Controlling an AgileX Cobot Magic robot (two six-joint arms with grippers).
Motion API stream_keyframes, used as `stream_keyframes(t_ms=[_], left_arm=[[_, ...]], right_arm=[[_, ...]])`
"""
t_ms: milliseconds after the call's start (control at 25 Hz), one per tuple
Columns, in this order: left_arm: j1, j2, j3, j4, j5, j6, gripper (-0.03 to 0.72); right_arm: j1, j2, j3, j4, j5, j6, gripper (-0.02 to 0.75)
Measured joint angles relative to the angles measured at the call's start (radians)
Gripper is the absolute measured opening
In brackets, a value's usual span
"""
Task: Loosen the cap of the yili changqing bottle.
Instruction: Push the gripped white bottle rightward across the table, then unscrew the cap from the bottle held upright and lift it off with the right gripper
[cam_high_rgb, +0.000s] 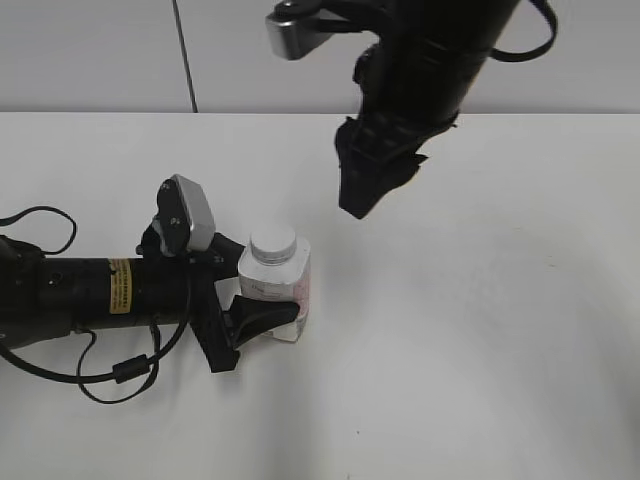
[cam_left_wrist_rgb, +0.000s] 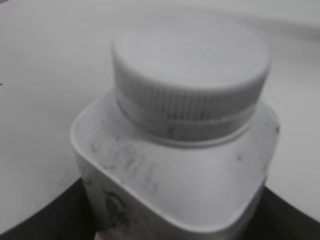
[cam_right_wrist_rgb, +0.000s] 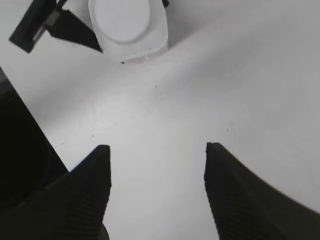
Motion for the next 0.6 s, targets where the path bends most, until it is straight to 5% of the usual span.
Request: stream_keyframes(t_ms=[320,600], left_arm=[[0.0,0.0,0.0,0.01,0.0,0.0,0.459],[0.0,0.0,0.0,0.012,0.0,-0.001,0.459]], right_arm=[[0.11,0.171,-0.196,-0.082,0.002,0.113,0.47],[0.125,0.24,-0.235,-0.02,0.006,0.173,0.47]])
